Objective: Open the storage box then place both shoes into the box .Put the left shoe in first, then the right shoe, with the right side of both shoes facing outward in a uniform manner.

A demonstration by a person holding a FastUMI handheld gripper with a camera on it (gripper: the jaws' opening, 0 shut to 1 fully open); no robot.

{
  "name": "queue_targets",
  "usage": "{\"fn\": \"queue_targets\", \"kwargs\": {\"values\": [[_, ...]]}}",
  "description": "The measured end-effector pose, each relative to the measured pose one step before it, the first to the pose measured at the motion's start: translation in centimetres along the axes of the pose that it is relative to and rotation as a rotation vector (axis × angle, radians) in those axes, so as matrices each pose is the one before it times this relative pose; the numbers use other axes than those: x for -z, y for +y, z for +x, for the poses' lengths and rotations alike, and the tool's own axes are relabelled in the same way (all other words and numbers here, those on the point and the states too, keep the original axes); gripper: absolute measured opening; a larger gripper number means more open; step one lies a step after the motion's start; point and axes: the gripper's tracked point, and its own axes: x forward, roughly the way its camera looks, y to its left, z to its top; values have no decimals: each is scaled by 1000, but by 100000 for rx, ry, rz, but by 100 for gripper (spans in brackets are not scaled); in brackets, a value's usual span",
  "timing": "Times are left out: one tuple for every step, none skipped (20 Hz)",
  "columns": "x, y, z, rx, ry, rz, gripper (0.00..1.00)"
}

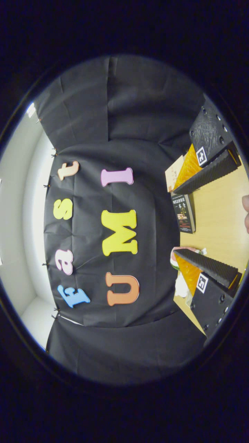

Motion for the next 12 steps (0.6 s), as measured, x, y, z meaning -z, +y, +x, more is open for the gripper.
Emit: {"fn": "queue_targets", "kwargs": {"values": [[491,89,-134,-318,940,-223,96],[461,196,-161,-447,1122,113,96],[373,9,-59,-161,1099,277,96],[290,100,-48,-257,611,376,96],[228,216,11,-191,328,309,96],[140,177,-93,-204,237,-51,96],[192,252,-84,-286,465,-149,96],[-29,218,-13,-302,354,290,96],[-31,193,43,-502,-181,486,96],[-97,225,-15,-230,-318,591,96],[157,42,5,-44,-189,413,96],[-57,59,34,156,-265,455,96]]}}
